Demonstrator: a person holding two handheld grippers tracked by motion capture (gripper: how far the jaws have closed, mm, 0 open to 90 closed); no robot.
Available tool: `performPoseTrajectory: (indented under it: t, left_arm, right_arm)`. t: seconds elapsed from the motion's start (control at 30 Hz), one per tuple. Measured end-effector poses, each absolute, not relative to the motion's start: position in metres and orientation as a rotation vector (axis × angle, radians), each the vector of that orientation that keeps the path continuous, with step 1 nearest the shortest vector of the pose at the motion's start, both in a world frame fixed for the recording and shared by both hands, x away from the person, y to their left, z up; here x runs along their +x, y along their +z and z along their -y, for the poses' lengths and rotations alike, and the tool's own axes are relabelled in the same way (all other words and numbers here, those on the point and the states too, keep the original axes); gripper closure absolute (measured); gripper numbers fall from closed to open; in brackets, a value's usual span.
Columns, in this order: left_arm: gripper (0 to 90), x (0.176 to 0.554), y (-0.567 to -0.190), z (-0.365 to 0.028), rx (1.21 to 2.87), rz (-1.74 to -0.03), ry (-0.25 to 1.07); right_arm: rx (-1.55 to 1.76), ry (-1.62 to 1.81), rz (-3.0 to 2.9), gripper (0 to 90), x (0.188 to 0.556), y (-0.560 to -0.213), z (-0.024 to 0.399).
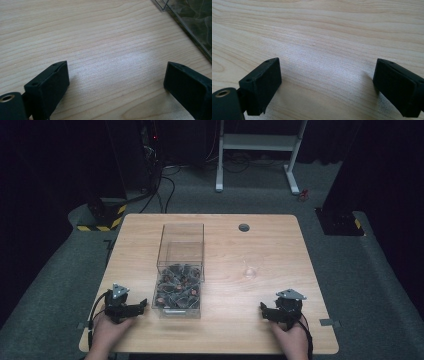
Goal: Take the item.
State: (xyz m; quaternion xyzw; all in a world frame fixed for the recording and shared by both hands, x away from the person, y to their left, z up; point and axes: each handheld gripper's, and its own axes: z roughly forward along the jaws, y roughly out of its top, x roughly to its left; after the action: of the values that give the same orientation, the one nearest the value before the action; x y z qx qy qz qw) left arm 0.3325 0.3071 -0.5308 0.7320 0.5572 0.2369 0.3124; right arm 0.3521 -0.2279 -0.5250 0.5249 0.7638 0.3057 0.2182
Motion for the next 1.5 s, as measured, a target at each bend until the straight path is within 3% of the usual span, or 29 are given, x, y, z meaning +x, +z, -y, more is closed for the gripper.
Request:
performPoseTrajectory:
  t: [1.5]
  left_arm:
    - [6.4, 0.3325, -0.5309, -0.3069, 1.927, -1.472, 0.624]
  right_arm:
    - [1.404, 0.889, -2.130, 11.1, 0.3498, -0.5215, 0.2310]
